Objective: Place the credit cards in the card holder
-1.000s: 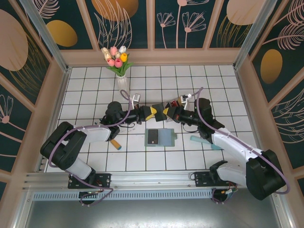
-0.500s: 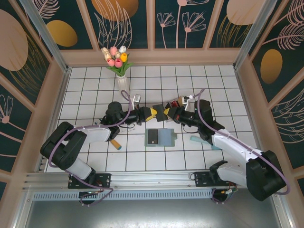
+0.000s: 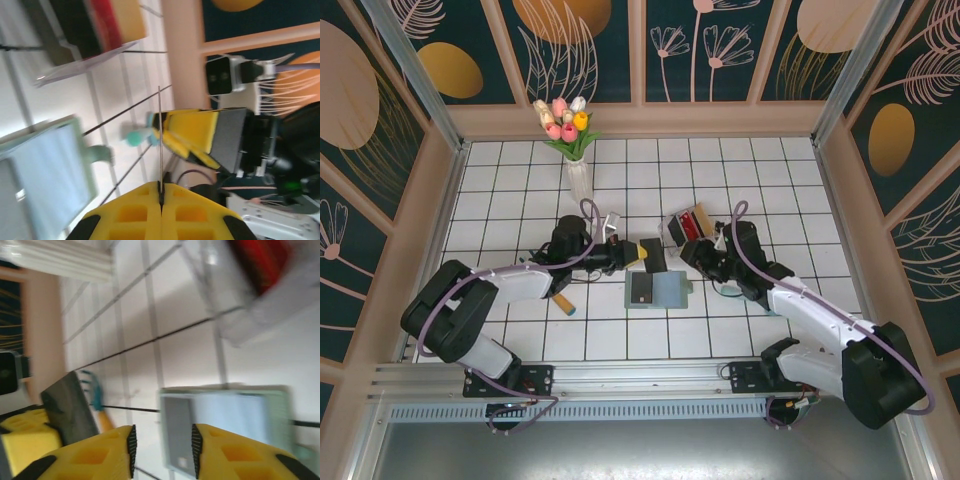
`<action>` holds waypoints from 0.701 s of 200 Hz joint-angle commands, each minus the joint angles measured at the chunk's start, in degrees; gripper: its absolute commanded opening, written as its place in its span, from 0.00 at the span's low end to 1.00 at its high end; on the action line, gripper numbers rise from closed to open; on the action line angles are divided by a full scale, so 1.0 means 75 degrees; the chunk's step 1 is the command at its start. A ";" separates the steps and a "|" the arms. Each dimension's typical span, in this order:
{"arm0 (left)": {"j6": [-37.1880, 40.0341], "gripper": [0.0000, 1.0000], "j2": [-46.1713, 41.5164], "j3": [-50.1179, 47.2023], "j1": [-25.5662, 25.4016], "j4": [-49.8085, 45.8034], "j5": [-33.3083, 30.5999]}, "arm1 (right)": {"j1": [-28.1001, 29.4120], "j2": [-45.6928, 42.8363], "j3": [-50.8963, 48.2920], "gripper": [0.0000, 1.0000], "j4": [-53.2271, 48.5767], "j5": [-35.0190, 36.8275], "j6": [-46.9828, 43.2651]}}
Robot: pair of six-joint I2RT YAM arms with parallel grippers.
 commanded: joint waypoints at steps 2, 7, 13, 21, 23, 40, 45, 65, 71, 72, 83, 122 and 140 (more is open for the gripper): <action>0.1557 0.00 0.0058 -0.0047 -0.0033 -0.1633 -0.0100 | 0.0028 -0.0130 -0.0142 0.46 -0.1135 0.0678 -0.0709; 0.1506 0.00 0.0108 -0.0154 -0.0034 -0.1412 0.0002 | 0.0041 -0.0131 -0.0189 0.49 -0.1113 0.0610 -0.0748; 0.1518 0.00 0.0192 -0.0229 -0.0033 -0.1278 0.0064 | 0.0061 -0.0093 -0.0219 0.53 -0.1122 0.0557 -0.0800; 0.1661 0.00 0.0328 -0.0202 -0.0034 -0.1401 0.0045 | 0.0112 -0.0022 -0.0201 0.56 -0.1237 0.0630 -0.0842; 0.1693 0.00 0.0368 -0.0181 -0.0034 -0.1450 0.0050 | 0.0128 -0.0007 -0.0184 0.57 -0.1276 0.0673 -0.0850; 0.1949 0.00 0.0594 -0.0027 -0.0044 -0.1677 0.0136 | 0.0274 0.0224 0.0043 0.72 -0.1788 0.1232 -0.0945; 0.1969 0.00 0.0628 0.0015 -0.0044 -0.1678 0.0151 | 0.0469 0.0311 0.0104 0.73 -0.1893 0.1303 -0.0999; 0.2044 0.00 0.0748 0.0178 -0.0046 -0.1833 0.0133 | 0.0770 0.0693 0.0268 0.74 -0.2032 0.1564 -0.1027; 0.2114 0.00 0.0800 0.0257 -0.0050 -0.2001 0.0072 | 0.0842 0.0817 0.0306 0.75 -0.2047 0.1648 -0.0991; 0.2125 0.00 0.0805 0.0270 -0.0054 -0.2046 0.0058 | 0.0845 0.0837 0.0306 0.74 -0.2047 0.1658 -0.0988; 0.2222 0.00 0.0885 0.0352 -0.0046 -0.2277 -0.0054 | 0.0952 0.1042 0.0350 0.75 -0.2036 0.1742 -0.0957; 0.1980 0.00 0.1109 0.0237 -0.0066 -0.2142 -0.0236 | 0.1185 0.1562 0.0471 0.75 -0.1826 0.1830 -0.0926; 0.1770 0.00 0.1265 0.0245 -0.0130 -0.1825 -0.0182 | 0.1181 0.1779 0.0471 0.75 -0.1736 0.1843 -0.0968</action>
